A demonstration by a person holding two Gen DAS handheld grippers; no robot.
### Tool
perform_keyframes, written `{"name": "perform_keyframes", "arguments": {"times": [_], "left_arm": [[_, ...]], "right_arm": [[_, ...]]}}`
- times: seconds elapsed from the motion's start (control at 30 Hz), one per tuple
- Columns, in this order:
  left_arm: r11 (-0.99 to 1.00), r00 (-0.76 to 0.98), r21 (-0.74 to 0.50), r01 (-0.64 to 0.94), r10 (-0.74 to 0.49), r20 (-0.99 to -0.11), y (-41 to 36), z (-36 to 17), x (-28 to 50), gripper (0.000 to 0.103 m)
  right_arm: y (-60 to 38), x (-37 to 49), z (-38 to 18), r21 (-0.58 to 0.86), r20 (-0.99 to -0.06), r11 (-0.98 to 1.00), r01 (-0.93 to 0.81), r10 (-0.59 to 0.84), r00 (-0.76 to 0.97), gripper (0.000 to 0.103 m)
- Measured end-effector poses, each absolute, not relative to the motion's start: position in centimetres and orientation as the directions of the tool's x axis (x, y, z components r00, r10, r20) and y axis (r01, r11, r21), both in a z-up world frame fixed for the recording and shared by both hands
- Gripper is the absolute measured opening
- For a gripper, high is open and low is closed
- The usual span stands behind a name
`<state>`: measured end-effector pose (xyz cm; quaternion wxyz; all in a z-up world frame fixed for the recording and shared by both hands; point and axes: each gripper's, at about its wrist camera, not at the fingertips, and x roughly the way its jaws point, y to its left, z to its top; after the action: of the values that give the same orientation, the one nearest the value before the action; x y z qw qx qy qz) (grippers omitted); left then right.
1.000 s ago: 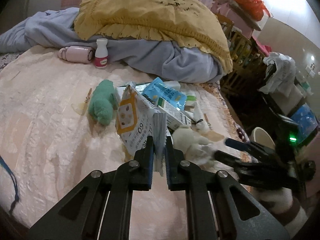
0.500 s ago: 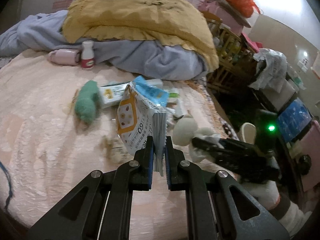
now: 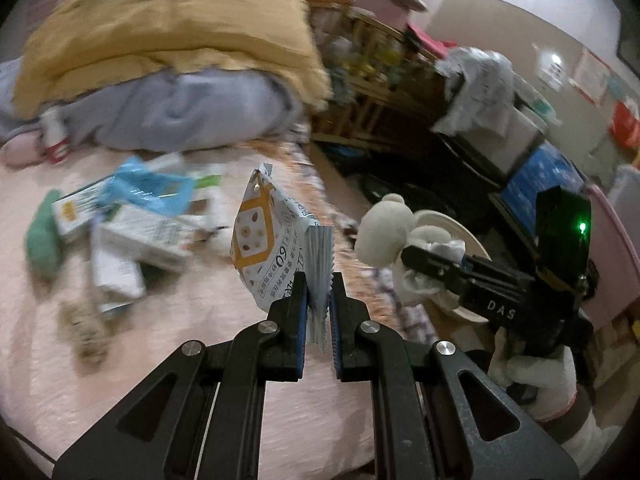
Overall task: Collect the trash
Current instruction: 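Carry both items to the white bucket and open both tools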
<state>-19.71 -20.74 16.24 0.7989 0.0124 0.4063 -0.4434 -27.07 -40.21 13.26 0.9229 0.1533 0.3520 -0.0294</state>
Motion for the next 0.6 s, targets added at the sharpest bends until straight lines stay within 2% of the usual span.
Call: {"name": "perform_keyframes", "arguments": {"times": [0.43,0.6], "left_arm": [[0.452,0.135,-0.314,0.835,-0.721,-0.68,-33.1,15.6,-24.7,0.008],[0.383,0.058,-0.35,0.855,-0.741,-0.669,-36.7,15.2,-26.0,0.008]], "right_arm": [[-51.1,-34.4,13.1,0.266,-0.672,0.857,0.442,-0.164,0.722,0.028],[-54.1,-36.2,12.6,0.276,-0.681,0.813,0.513,-0.212,0.701,0.028]]}}
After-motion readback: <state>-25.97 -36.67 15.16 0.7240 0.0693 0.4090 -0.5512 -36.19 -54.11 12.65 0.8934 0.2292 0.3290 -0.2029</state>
